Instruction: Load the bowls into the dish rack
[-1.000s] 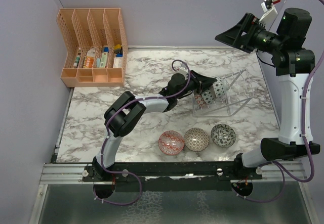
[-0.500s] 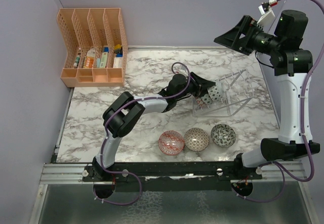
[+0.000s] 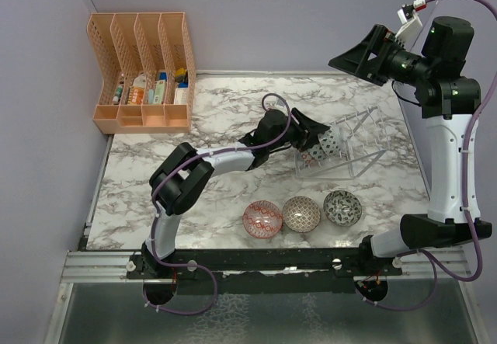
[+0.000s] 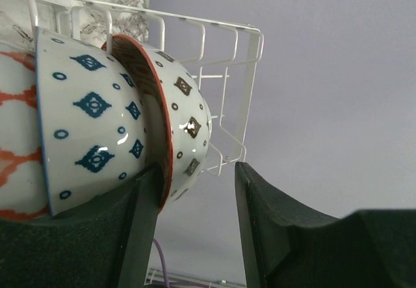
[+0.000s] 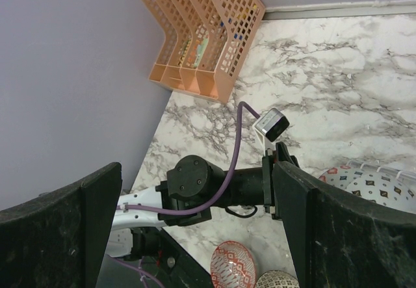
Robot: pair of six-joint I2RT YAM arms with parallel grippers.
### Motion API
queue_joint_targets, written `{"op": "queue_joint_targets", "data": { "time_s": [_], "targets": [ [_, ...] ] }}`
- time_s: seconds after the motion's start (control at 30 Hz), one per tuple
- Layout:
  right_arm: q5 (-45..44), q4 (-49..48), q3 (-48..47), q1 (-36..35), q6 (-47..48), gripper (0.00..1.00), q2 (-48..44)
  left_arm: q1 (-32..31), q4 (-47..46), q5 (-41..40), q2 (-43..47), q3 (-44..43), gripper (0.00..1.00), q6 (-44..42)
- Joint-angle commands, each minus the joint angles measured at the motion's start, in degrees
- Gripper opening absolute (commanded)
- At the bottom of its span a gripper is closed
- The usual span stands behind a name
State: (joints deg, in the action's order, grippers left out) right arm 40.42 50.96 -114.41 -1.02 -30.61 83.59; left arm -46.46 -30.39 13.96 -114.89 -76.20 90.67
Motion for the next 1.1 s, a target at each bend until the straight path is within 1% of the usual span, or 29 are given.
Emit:
{"op": "queue_joint_targets", "data": {
  "time_s": [0.0,0.5,0.63,0.83,0.9,0.93,0.97,1.0,1.07],
  "targets": [
    [1.8,-0.4,0.6,0.2,0.3,0.99,-1.8,0.7,5.3,0.8,4.2,-1.1,0.53,-3.4],
    [1.9,-0.7,1.5,0.2,0.1,0.99,-2.4,2.1,9.4,0.0,9.4,0.8,0.59,-6.7],
    [1.8,-0.6,1.8,0.2,0.1,0.99,-2.7,2.6,11.5,-0.4,11.7,1.7,0.63,-8.4],
    [1.7,-0.6,2.1,0.2,0.1,0.99,-2.7,3.9,16.3,-0.7,16.6,3.3,0.71,-11.7],
    [1.5,-0.5,2.0,0.2,0.2,0.99,-2.9,4.4,17.2,-0.2,18.8,4.7,0.76,-12.7],
    [1.3,-0.5,2.1,0.2,0.3,0.99,-2.9,4.6,17.8,-0.1,20.2,5.4,0.82,-13.1],
    [1.2,-0.5,2.1,0.2,0.3,0.99,-2.9,4.8,18.5,-0.1,21.4,6.1,0.93,-14.1],
    [1.3,-0.4,2.2,0.2,0.3,0.99,-3.0,4.9,19.5,0.0,22.7,6.9,0.99,-15.1],
    [1.3,-0.5,2.5,0.2,0.3,0.99,-3.1,5.3,21.2,0.1,25.5,8.5,0.99,-17.4]
  ]
}}
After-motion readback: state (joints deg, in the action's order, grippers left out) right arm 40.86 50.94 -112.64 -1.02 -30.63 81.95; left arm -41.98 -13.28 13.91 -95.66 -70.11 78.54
